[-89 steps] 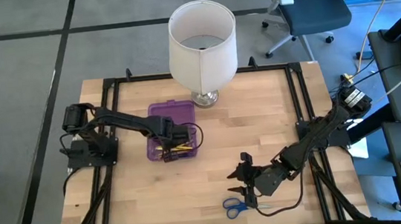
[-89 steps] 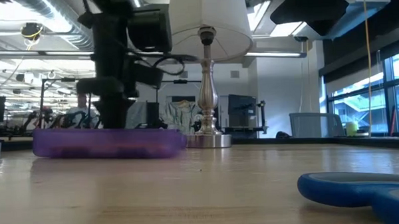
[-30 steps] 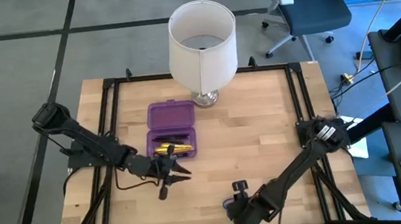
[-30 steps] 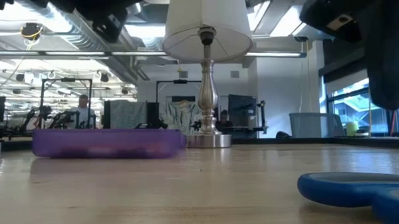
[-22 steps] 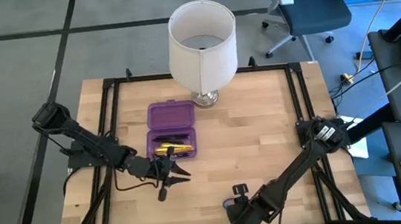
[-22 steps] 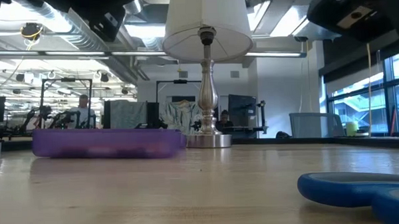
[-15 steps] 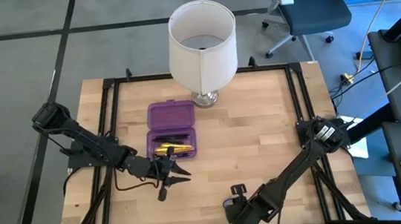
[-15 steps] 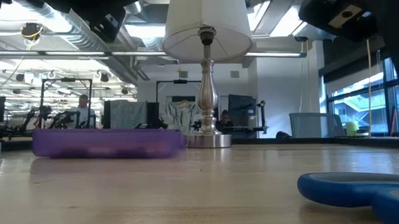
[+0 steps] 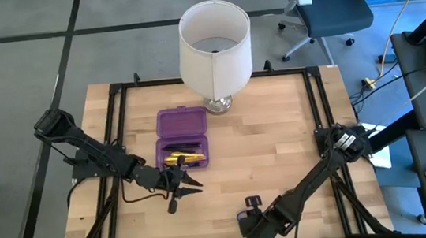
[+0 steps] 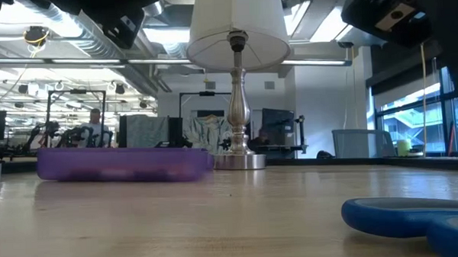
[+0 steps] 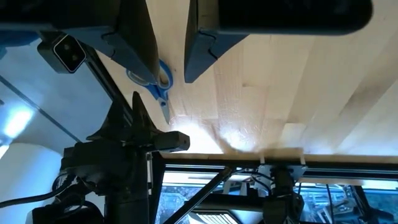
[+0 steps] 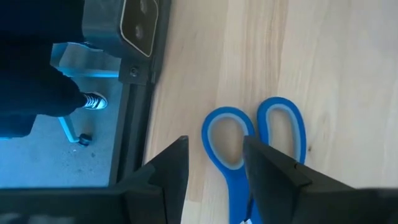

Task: Pick & place school supplies into a supply box
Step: Put the blue scissors into the purple supply box

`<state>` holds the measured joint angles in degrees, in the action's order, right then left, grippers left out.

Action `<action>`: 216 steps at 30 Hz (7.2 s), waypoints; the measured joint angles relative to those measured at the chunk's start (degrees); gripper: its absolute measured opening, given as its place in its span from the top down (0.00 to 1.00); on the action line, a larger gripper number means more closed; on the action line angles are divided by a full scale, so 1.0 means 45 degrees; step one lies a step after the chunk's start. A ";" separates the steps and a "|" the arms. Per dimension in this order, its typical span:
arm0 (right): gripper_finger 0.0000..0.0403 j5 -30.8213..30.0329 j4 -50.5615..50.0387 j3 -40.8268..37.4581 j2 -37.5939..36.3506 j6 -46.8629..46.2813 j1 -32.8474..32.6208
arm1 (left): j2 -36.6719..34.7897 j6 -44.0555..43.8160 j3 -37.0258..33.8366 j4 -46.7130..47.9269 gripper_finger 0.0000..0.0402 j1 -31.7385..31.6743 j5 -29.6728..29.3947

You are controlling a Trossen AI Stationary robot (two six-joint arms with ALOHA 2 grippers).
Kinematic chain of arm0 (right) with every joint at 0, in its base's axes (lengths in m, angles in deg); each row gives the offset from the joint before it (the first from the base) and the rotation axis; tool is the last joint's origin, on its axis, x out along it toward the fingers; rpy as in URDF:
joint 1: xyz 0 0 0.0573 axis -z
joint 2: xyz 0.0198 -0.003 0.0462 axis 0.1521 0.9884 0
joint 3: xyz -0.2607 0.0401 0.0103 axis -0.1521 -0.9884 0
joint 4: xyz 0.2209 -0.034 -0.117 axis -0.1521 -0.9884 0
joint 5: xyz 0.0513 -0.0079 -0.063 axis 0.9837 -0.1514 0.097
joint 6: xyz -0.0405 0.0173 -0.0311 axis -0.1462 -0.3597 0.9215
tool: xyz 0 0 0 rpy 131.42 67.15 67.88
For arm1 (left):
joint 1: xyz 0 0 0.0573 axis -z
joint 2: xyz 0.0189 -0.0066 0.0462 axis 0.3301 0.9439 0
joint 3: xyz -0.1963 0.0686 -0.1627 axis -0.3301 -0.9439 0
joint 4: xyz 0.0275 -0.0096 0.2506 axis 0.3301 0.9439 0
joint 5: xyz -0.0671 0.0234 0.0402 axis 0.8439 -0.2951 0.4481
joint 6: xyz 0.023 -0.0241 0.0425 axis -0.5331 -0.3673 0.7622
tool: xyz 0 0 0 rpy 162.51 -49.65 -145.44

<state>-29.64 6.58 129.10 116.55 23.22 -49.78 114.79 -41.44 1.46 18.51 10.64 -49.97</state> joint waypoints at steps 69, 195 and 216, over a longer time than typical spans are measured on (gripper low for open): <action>0.62 -0.2739 -0.1290 -0.0025 0.1825 0.3858 0.0343 | 0.0005 0.0665 -0.0005 0.0248 0.84 0.0000 -0.0010; 0.76 0.6531 1.9480 -0.4357 -0.2142 0.9035 0.4835 | 0.2315 0.1433 0.1005 -0.6049 0.67 -0.0724 0.6382; 0.76 0.6572 1.8821 -0.4357 -0.2142 0.8915 0.4915 | 0.2312 0.2321 0.1005 -0.5969 0.91 -0.0729 0.6659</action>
<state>-0.07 91.28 109.50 106.91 63.34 -27.67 125.20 -31.00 5.98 -8.35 7.36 -20.00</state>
